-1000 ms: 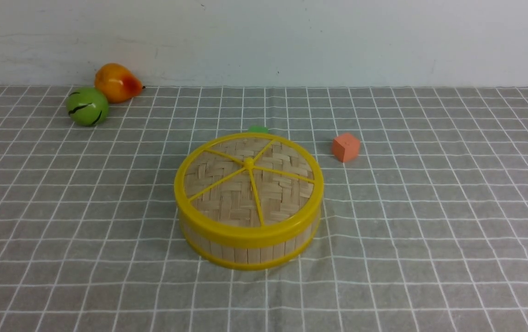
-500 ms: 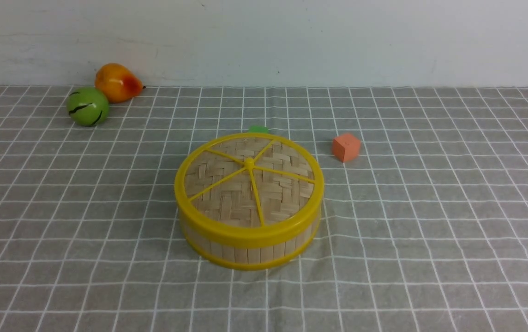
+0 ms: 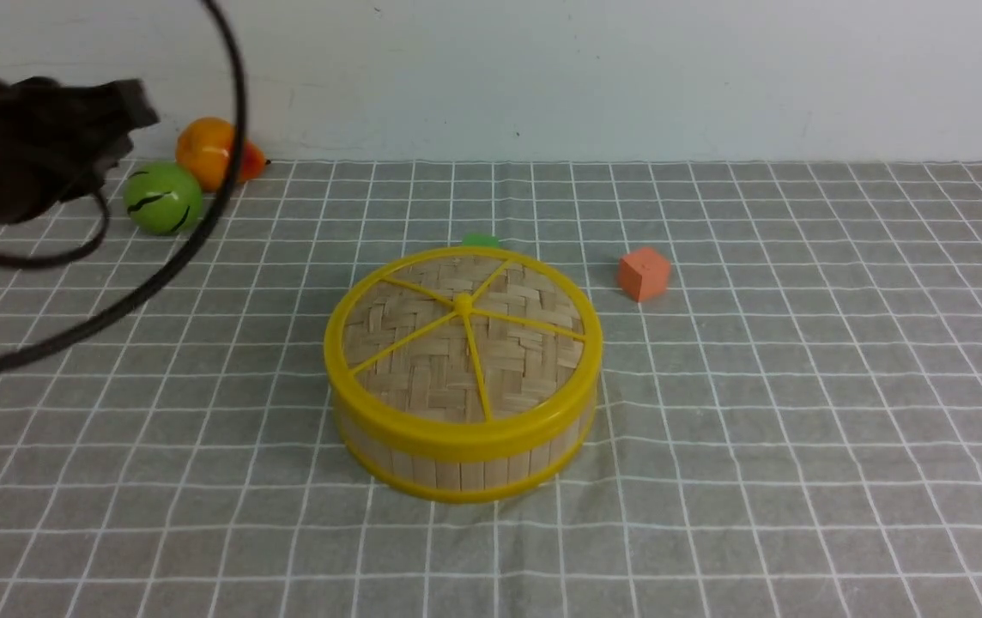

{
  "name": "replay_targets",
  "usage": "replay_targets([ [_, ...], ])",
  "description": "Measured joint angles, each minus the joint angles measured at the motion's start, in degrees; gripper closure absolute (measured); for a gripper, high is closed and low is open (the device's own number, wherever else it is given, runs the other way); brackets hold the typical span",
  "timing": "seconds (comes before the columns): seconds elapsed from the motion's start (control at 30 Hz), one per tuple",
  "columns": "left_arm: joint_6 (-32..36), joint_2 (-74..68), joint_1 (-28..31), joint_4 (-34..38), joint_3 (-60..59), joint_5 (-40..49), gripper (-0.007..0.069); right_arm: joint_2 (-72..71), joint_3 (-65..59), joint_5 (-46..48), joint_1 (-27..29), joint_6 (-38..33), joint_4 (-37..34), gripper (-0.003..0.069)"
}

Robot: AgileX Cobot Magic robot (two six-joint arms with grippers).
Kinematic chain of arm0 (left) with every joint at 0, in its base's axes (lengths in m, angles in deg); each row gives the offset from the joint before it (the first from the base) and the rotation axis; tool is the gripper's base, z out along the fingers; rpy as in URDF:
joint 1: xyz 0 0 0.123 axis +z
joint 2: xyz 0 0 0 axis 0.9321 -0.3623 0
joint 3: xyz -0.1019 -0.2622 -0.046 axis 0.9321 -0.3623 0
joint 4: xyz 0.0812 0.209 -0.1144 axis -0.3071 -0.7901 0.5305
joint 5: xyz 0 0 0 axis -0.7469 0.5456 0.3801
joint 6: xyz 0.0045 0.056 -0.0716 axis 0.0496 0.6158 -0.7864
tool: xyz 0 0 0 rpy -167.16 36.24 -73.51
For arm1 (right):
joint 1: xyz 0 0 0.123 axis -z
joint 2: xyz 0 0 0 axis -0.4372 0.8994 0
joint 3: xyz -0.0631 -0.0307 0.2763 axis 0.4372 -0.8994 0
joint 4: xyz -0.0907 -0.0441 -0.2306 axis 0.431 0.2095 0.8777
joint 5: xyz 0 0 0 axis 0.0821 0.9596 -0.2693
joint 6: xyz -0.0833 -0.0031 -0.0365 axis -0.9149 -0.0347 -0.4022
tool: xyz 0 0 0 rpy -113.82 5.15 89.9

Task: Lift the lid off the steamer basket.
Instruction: Use the left arm to lift the lid of the steamer

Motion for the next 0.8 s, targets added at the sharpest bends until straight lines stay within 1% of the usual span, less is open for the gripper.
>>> replay_targets([
  [0.03, 1.6, -2.9, -1.9, -0.3, 4.4, 4.6, 0.0624, 0.0, 0.0, 0.0, 0.0, 0.0, 0.0, 0.0416],
  [0.07, 3.8, -5.3, -3.4, -0.2, 7.9, 8.2, 0.0637, 0.0, 0.0, 0.0, 0.0, 0.0, 0.0, 0.0416],
  [0.1, 7.7, -8.2, -5.1, 0.9, 12.7, 13.0, 0.0637, 0.0, 0.0, 0.0, 0.0, 0.0, 0.0, 0.0416],
  [0.17, 13.9, -13.2, -7.6, 4.4, 18.7, 19.0, 0.0637, 0.0, 0.0, 0.0, 0.0, 0.0, 0.0, 0.0416],
  [0.27, 24.1, -19.2, -9.5, 12.3, 27.0, 27.7, 0.0637, 0.0, 0.0, 0.0, 0.0, 0.0, 0.0, 0.0416],
  [0.33, 31.8, -24.7, -10.0, 20.0, 33.2, 34.9, 0.0637, 0.0, 0.0, 0.0, 0.0, 0.0, 0.0, 0.0416],
  [0.4, 35.9, -29.5, -10.0, 25.2, 39.2, 40.0, 0.0637, 0.0, 0.0, 0.0, 0.0, 0.0, 0.0, 0.0416],
  [0.47, 37.1, -34.1, -10.0, 27.8, 44.8, 43.5, 0.0637, 0.0, 0.0, 0.0, 0.0, 0.0, 0.0, 0.0416],
  [0.53, 36.7, -37.8, -10.2, 28.0, 49.9, 45.7, 0.0637, 0.0, 0.0, 0.0, 0.0, 0.0, 0.0, 0.0415],
  [0.63, 35.9, -41.6, -10.9, 25.8, 53.9, 47.5, 0.0637, 0.0, 0.0, 0.0, 0.0, 0.0, 0.0, 0.0415],
  [0.7, 34.1, -45.8, -12.2, 21.6, 57.6, 49.8, 0.0637, 0.0, 0.0, 0.0, 0.0, 0.0, 0.0, 0.0415],
  [0.77, 33.3, -48.5, -13.6, 18.9, 59.4, 50.9, 0.0634, 0.0, 0.0, 0.0, 0.0, 0.0, 0.0, 0.0415],
  [0.8, 33.3, -48.7, -13.8, 18.9, 59.5, 50.9, 0.0633, 0.0, 0.0, 0.0, 0.0, 0.0, 0.0, 0.0415],
])
